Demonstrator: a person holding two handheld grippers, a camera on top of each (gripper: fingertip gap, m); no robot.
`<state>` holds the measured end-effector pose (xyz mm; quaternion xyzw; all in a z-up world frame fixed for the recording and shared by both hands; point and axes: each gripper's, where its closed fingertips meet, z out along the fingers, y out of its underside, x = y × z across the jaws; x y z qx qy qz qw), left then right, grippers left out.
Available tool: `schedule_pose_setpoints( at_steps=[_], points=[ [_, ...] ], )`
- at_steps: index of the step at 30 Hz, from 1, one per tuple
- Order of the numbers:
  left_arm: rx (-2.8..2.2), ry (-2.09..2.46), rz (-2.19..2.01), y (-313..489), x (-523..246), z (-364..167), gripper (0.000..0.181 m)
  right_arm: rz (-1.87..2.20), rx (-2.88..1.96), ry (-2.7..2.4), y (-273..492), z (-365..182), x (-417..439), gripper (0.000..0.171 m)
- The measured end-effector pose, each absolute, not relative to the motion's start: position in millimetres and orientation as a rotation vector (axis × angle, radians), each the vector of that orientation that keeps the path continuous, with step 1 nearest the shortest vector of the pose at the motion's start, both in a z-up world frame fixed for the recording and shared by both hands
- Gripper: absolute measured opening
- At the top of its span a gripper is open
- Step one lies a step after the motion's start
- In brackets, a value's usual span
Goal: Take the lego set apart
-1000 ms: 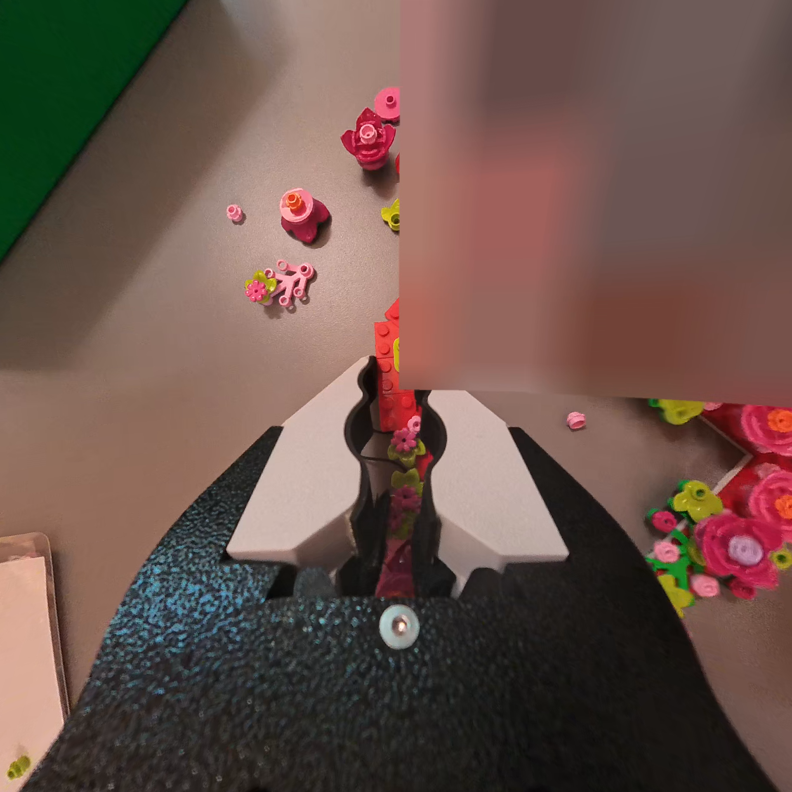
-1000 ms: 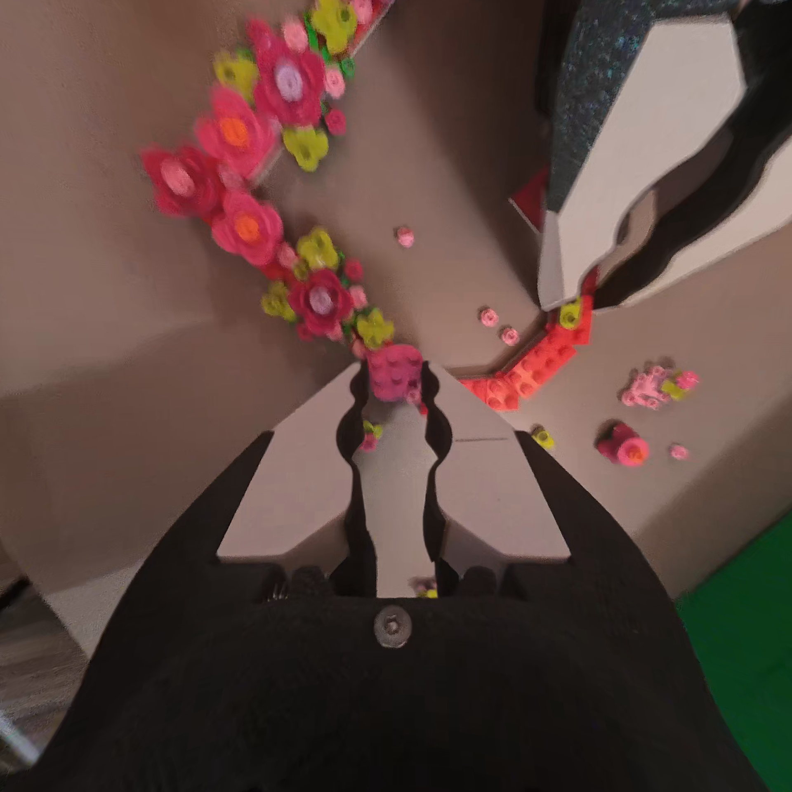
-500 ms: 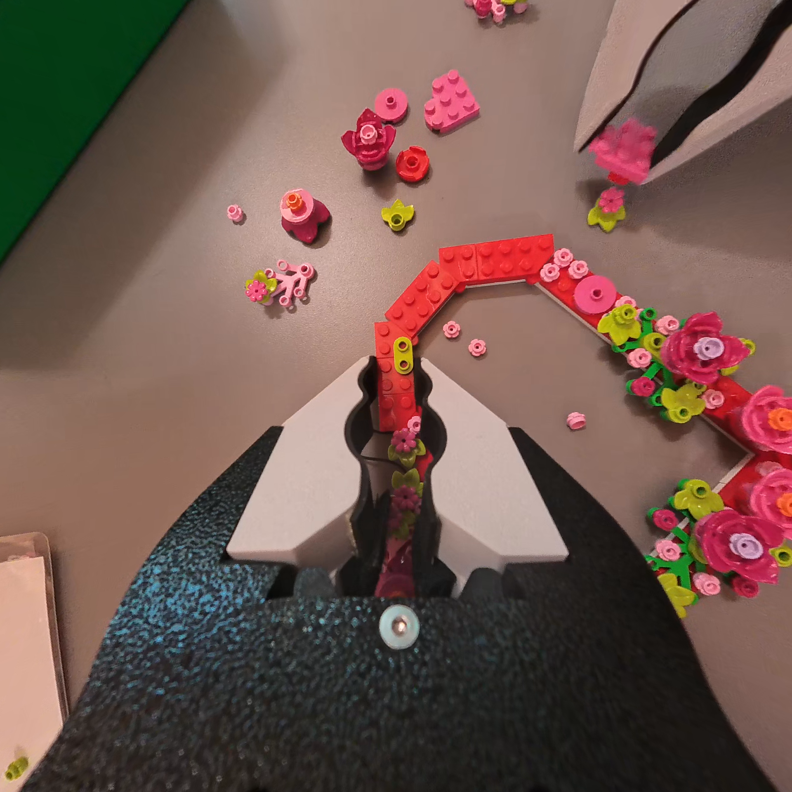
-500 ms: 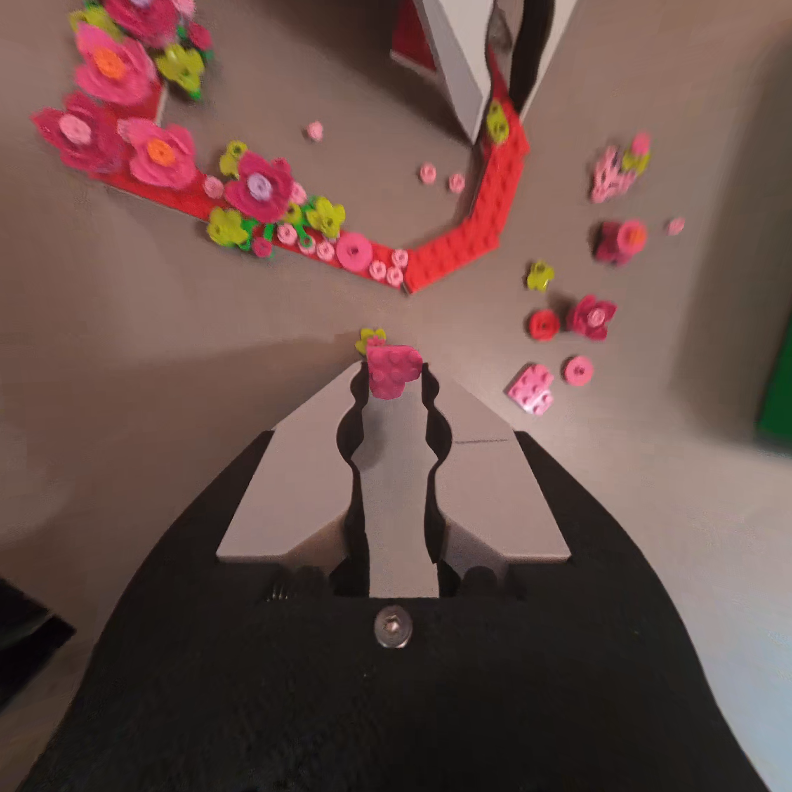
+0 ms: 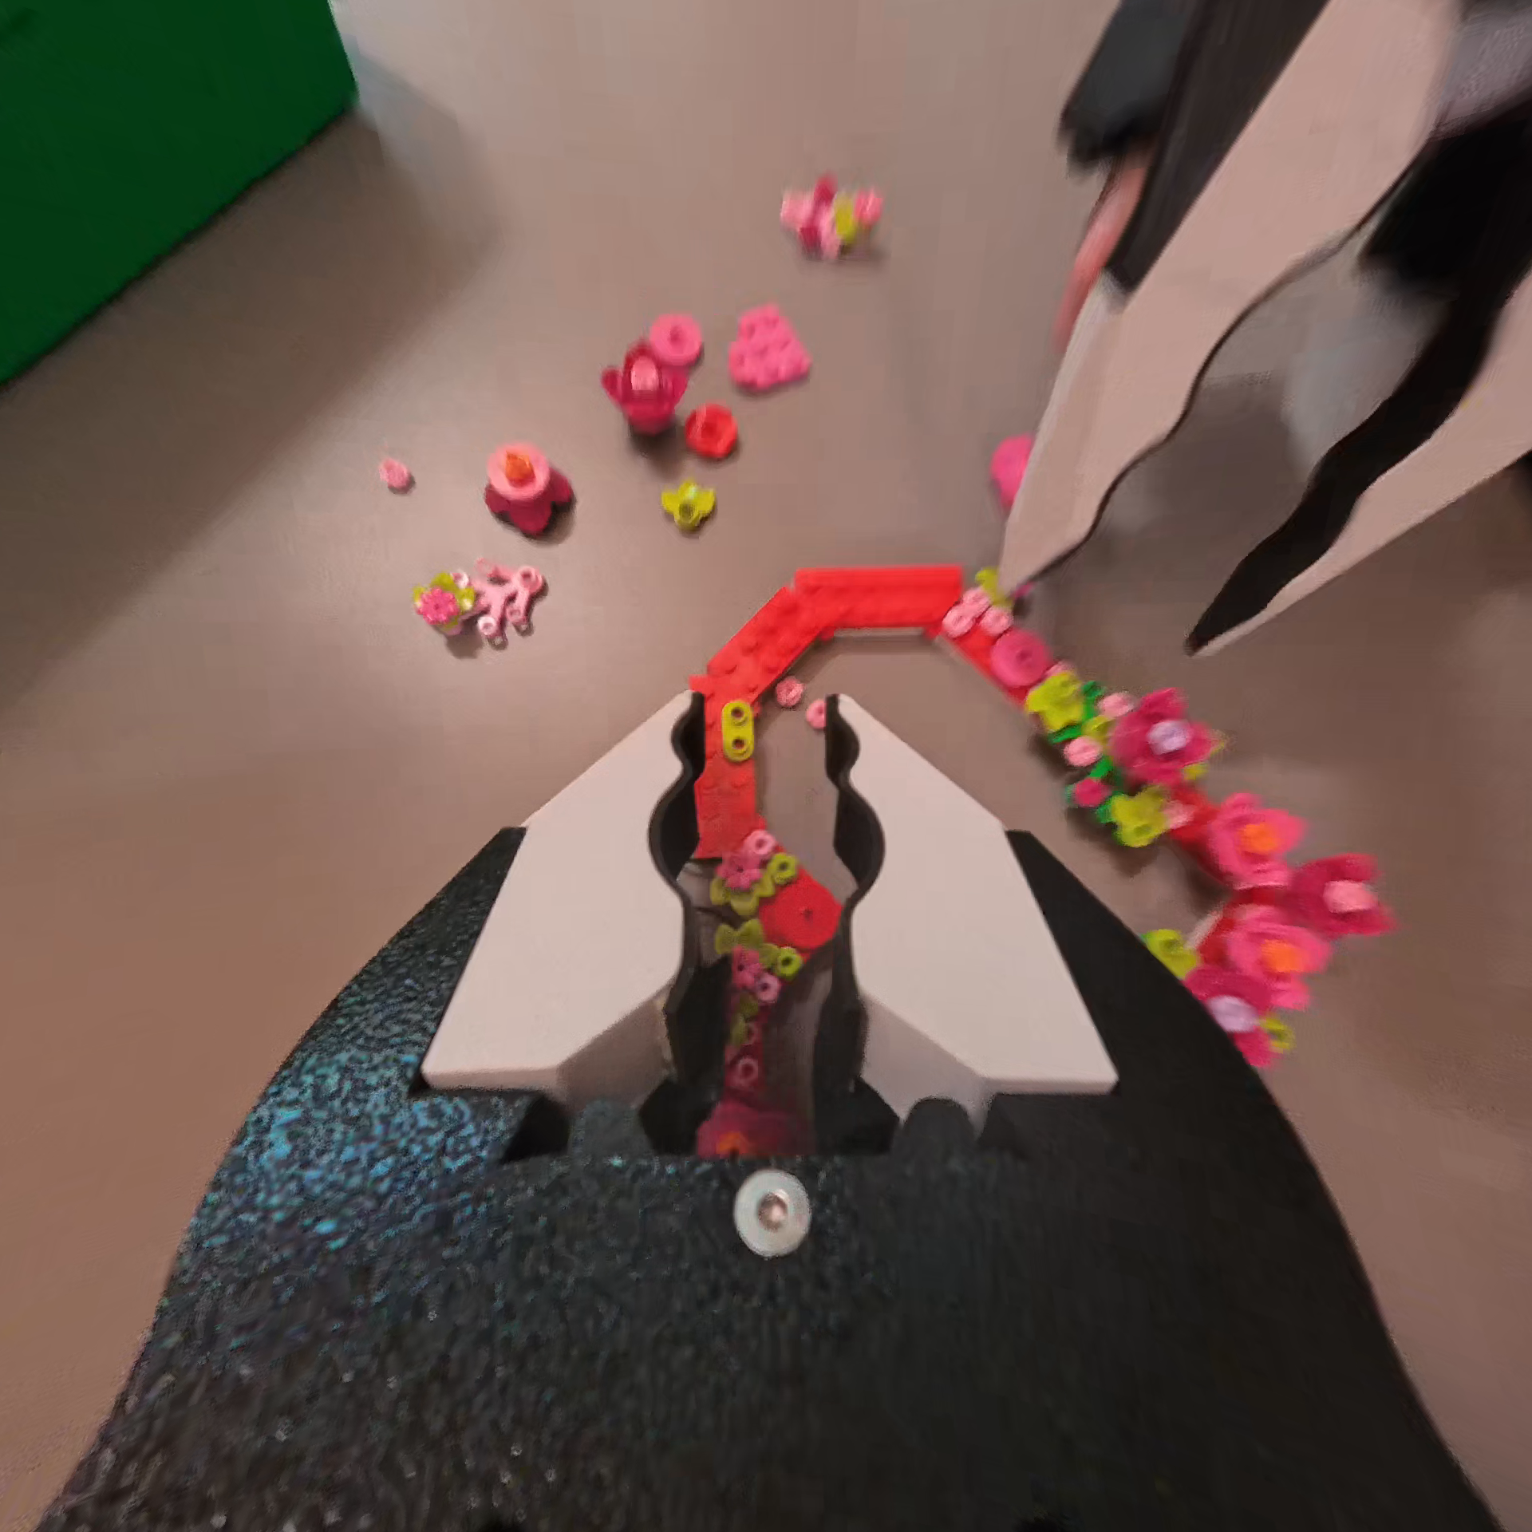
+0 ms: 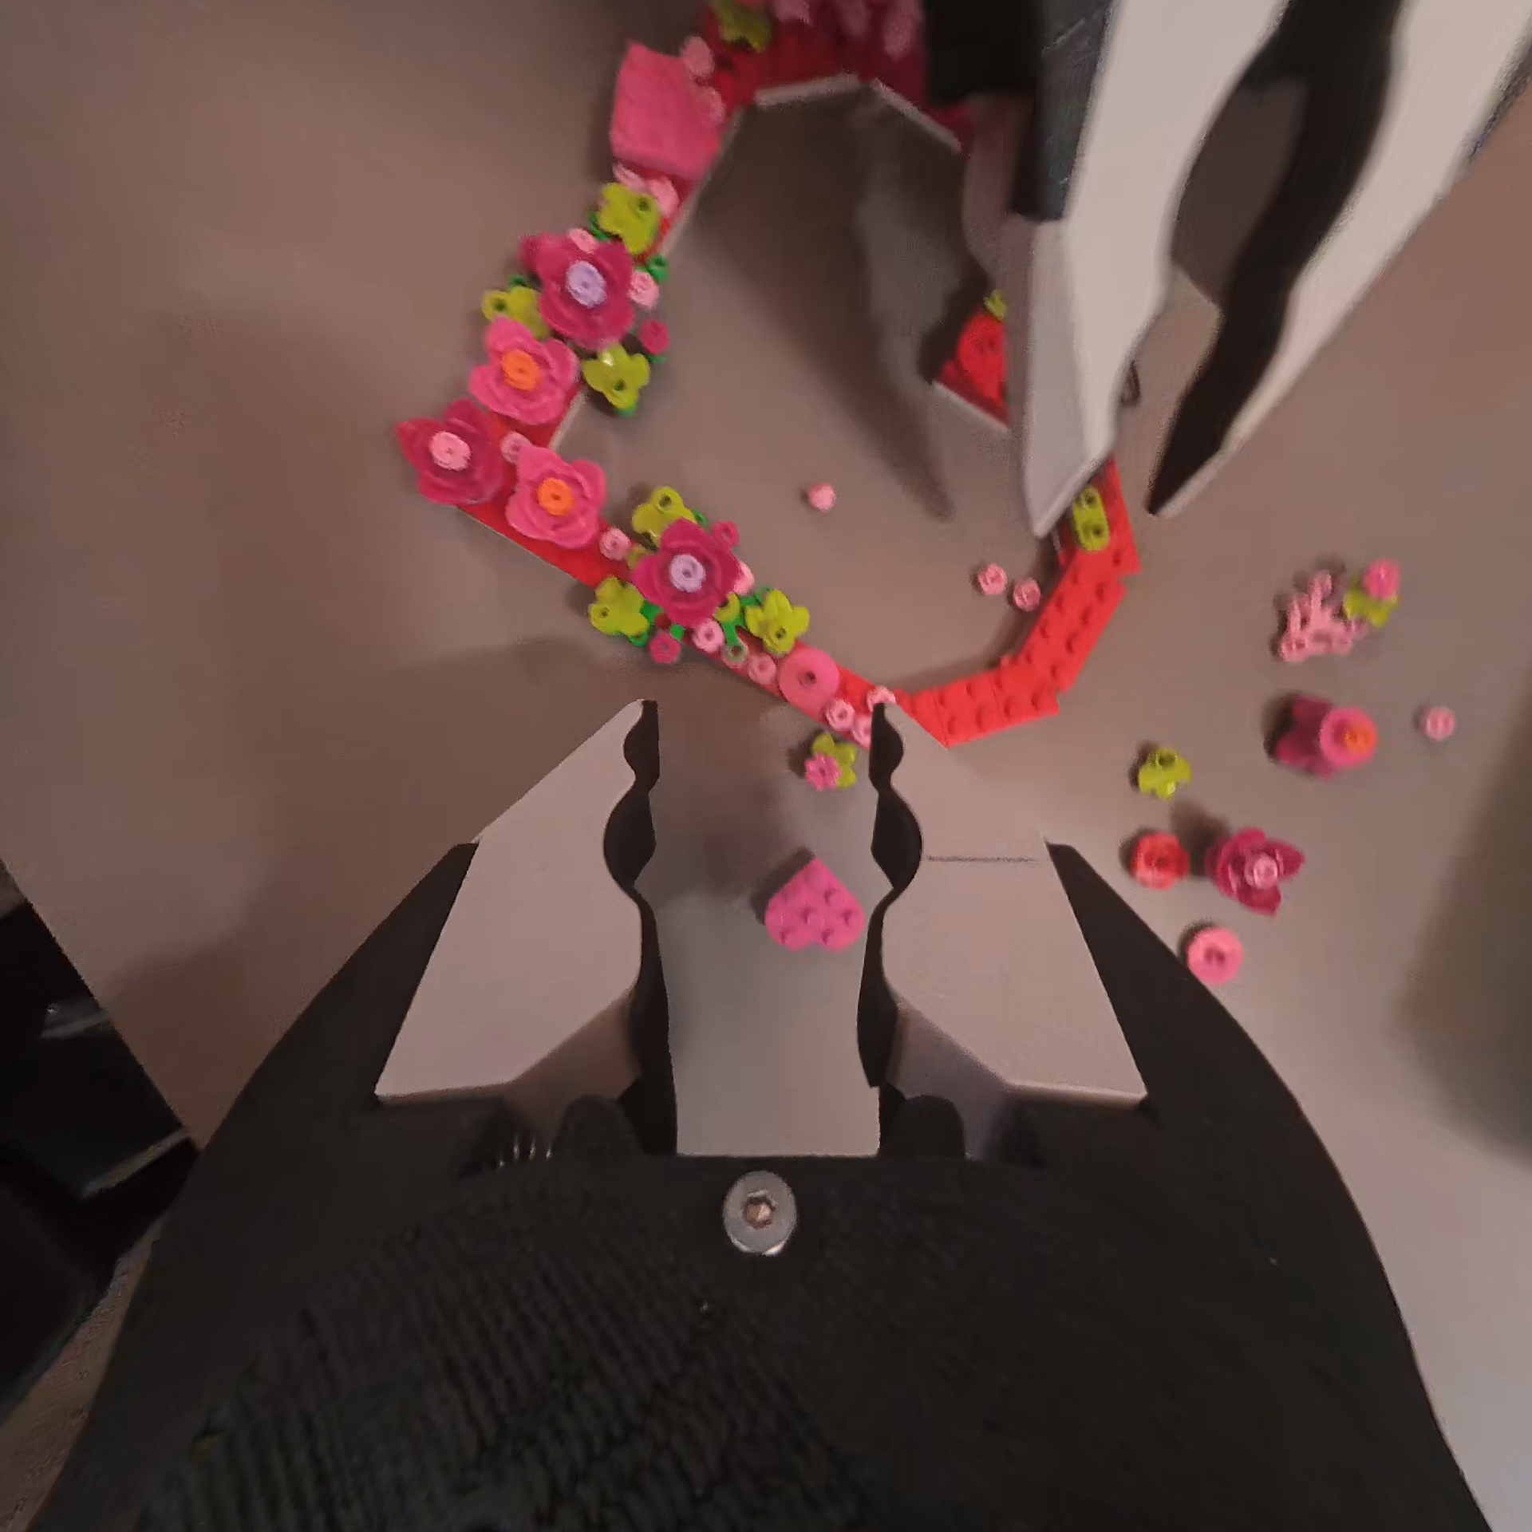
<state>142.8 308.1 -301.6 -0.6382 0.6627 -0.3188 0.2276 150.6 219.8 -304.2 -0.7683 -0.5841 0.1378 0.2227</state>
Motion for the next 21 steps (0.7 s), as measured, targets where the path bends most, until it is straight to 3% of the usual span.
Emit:
schedule_pose_setpoints(
  at_steps=[1,4,7,15,18,20,21],
  points=[
    [-1.744,1.792,-0.912,308,141,-288,0.026,0.419,-2.102,-1.632,217,-304,145,0.051],
    [-1.696,1.721,-0.953,300,125,-252,0.031,0.535,-2.052,-1.664,209,-302,129,0.052],
    [-1.662,1.741,-1.044,259,110,-236,0.052,0.565,-2.035,-1.694,206,-305,120,0.051],
    [-1.637,2.053,-0.706,174,93,-317,0.091,0.497,-2.068,-1.676,210,-311,120,0.027],
    [-1.692,2.031,-0.725,171,96,-330,0.080,0.480,-2.093,-1.621,212,-312,120,0.023],
    [-1.703,1.993,-0.703,178,94,-329,0.052,0.465,-2.099,-1.550,214,-312,118,0.022],
    [-1.698,1.988,-0.715,178,93,-328,0.048,0.454,-2.087,-1.512,215,-312,116,0.022]
  ],
)
